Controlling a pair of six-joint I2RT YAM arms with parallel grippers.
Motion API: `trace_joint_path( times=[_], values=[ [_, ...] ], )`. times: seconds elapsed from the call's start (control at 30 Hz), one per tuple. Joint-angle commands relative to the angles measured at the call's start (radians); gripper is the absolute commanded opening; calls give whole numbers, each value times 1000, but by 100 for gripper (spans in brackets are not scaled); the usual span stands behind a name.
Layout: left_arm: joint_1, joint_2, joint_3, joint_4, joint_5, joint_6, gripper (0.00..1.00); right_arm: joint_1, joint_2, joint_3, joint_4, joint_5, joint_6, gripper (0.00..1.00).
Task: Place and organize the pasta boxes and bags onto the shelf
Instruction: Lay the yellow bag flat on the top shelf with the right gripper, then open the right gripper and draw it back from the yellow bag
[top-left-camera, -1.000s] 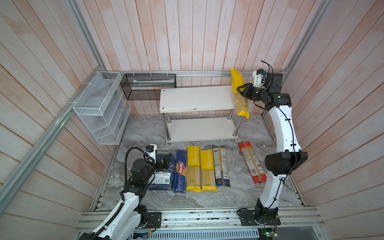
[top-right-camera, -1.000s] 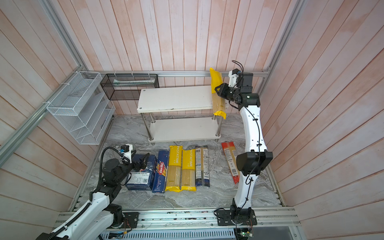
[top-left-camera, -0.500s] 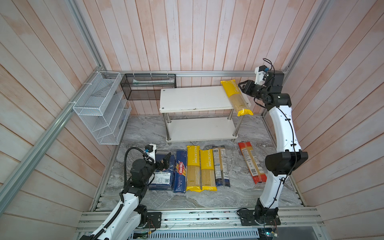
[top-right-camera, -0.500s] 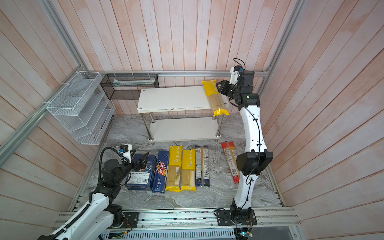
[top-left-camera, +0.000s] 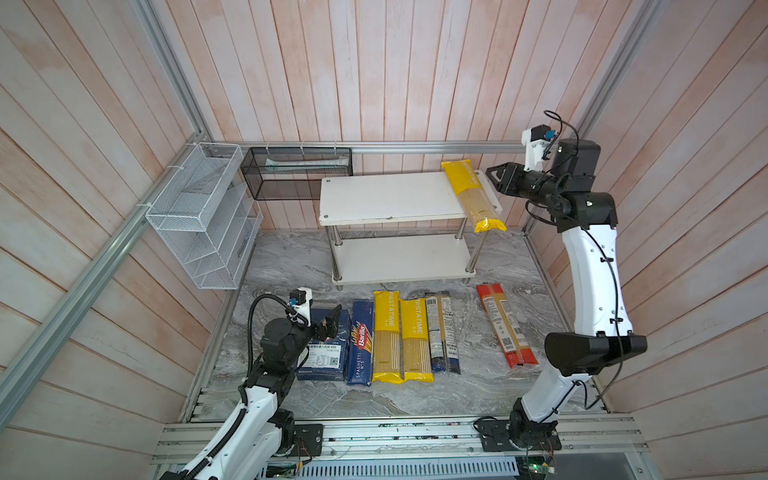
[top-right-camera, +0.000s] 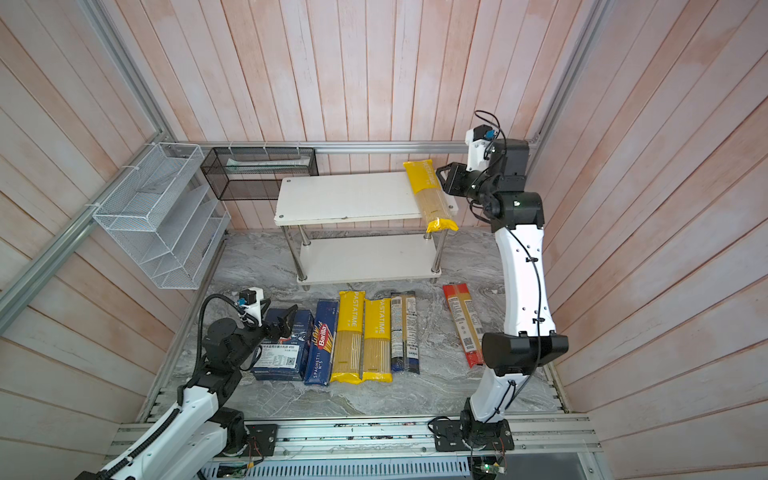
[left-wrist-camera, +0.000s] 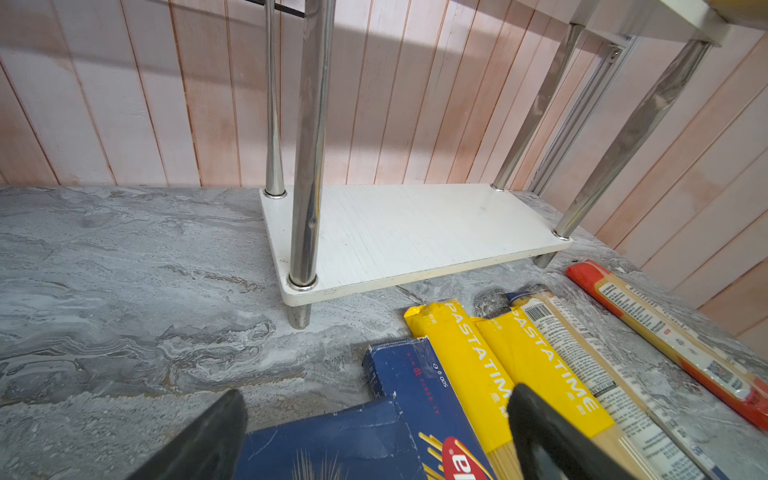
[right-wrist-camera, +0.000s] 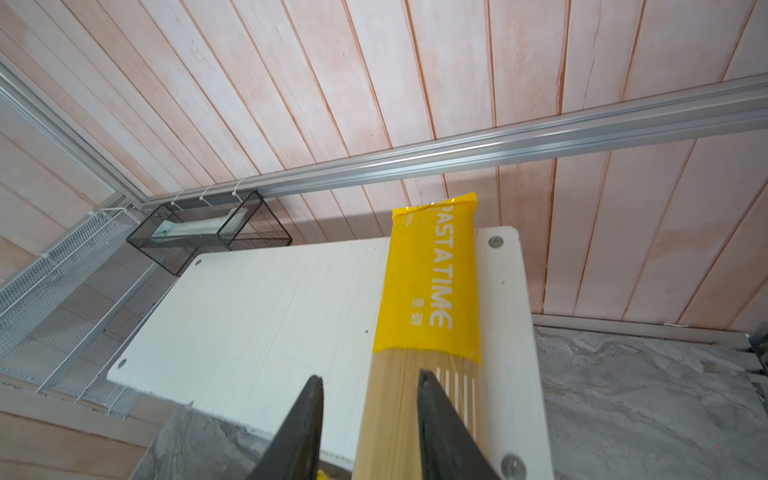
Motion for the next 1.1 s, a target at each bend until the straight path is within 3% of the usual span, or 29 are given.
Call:
trace_joint_path(
  times=[0.0,0.17,0.43,0.73,1.07],
  values=[
    [-2,-5,-15,7,-6,5,100,37,-126,-126,-54,21,-49,37],
    [0,-7,-15,6,-8,5,100,104,-394,-444,65,96,-2,37],
    [-1,-9,-15,3,-11,3,100,106,-566,-613,-1,121,17,38],
    [0,-16,-14,-6,-12,4,100,104,-597,-727,70,107,30,38],
    [0,-17,-15,-12,-19,1,100,103,-541,-746,136,65,31,42]
  ],
)
